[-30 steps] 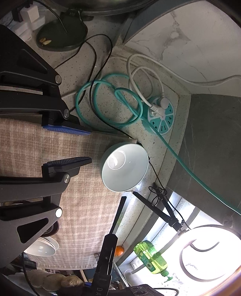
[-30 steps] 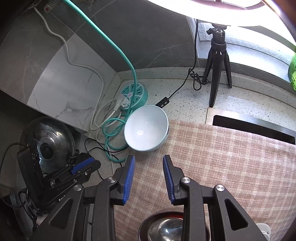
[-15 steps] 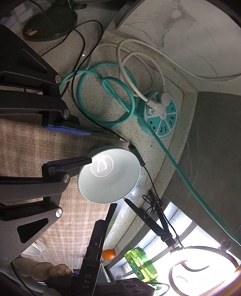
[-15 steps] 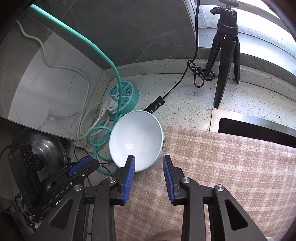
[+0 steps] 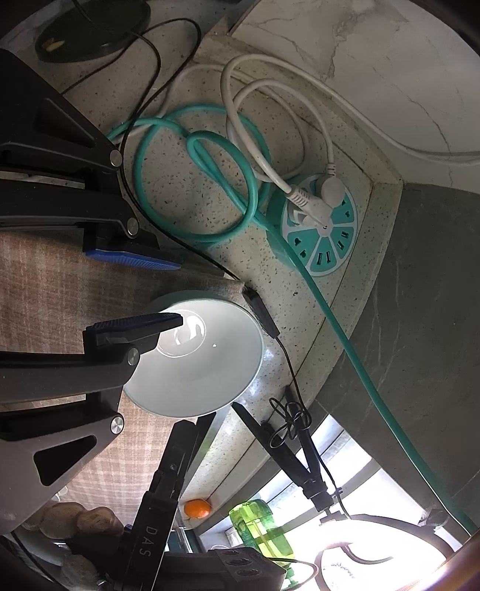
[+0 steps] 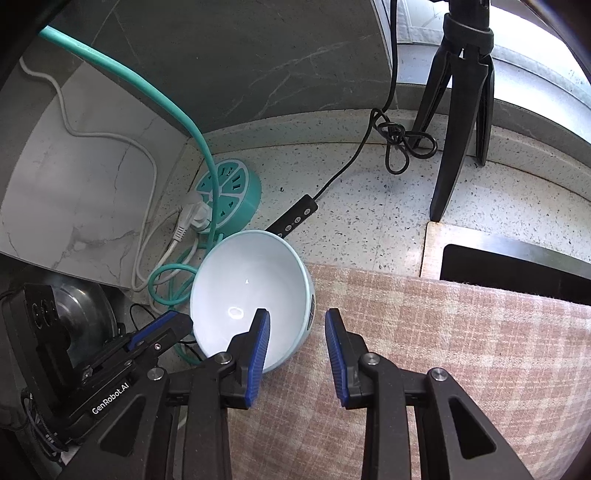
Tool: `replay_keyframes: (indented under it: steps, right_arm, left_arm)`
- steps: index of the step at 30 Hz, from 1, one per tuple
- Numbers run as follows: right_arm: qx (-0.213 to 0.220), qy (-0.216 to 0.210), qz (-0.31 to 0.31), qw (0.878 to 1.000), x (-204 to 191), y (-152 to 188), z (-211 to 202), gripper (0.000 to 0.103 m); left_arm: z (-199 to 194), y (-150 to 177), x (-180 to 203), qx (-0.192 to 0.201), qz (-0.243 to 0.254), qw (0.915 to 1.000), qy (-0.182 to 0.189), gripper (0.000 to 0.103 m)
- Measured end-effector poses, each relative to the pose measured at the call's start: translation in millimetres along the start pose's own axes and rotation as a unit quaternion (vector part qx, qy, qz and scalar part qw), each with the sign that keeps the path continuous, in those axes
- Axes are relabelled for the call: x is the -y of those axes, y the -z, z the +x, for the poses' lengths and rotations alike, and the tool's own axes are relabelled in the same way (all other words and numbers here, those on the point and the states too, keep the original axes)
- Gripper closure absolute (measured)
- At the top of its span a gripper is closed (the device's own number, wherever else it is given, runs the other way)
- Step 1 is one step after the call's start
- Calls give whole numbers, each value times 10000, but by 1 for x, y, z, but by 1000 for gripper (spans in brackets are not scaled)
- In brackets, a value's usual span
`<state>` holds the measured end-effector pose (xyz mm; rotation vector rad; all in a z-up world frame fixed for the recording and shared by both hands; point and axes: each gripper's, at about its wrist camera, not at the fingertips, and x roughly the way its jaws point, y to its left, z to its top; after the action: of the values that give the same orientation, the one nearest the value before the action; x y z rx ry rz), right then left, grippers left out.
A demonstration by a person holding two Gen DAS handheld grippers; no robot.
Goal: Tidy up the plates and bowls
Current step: 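Move the left gripper toward the white ceramic bowl by the cables, then close the left gripper on the rim of the white ceramic bowl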
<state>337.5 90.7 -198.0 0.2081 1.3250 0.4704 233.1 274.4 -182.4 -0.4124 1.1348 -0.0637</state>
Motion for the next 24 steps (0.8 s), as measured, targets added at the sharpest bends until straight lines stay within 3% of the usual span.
replay_keyframes:
  steps: [6,16,24]
  right_arm:
    - [-47,-78,13,10000,-1,-2,8,81]
    - [-114,-91,88,9999,1,-5,17,85]
    - [-183,-96,128,9997,2,-4,22,93]
  left_arm:
    - [5,-1,4,0,72,9999,-71,81]
    - [9,-3,4,-15,106,9999,-67,93]
    - [11,-3,8,-15,163,9999,-47,95]
